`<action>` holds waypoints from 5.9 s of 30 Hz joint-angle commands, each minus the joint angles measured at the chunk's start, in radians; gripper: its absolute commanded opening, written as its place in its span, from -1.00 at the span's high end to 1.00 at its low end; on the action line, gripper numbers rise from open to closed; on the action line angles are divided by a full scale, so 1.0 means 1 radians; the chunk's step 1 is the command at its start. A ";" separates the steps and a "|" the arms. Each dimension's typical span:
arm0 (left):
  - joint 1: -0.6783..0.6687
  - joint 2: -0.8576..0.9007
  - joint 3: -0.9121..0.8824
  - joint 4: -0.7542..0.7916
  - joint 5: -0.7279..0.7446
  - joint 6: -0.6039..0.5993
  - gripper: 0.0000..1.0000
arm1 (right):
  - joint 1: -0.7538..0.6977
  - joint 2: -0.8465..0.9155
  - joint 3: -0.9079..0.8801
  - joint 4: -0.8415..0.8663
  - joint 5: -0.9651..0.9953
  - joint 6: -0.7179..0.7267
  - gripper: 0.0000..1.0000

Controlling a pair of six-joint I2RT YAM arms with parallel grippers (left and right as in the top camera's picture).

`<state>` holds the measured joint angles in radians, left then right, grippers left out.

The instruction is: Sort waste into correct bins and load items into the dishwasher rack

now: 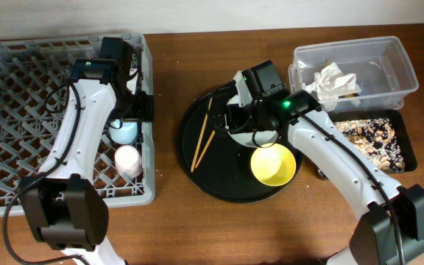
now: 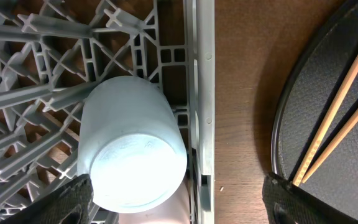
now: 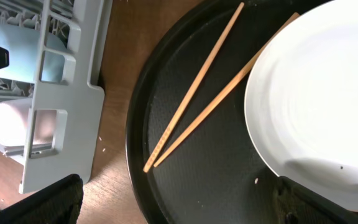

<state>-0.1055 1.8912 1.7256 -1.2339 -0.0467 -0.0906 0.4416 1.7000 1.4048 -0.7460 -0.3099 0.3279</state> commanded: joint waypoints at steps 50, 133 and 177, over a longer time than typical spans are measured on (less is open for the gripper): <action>-0.607 0.136 -0.059 0.329 0.308 -0.291 -0.41 | -0.527 -0.246 0.130 -0.453 0.009 -0.037 -0.97; -0.261 -0.065 0.091 0.117 -0.388 -0.210 0.99 | -0.527 -0.245 0.130 -0.468 0.035 -0.062 -0.97; -0.079 0.141 0.090 0.348 -1.126 -0.210 0.99 | -0.527 -0.240 0.130 -0.466 0.061 -0.089 -0.97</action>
<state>-0.1287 1.9644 1.7992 -0.9192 -1.0515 -0.3054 -0.0818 1.4631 1.5204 -1.2148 -0.2653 0.2569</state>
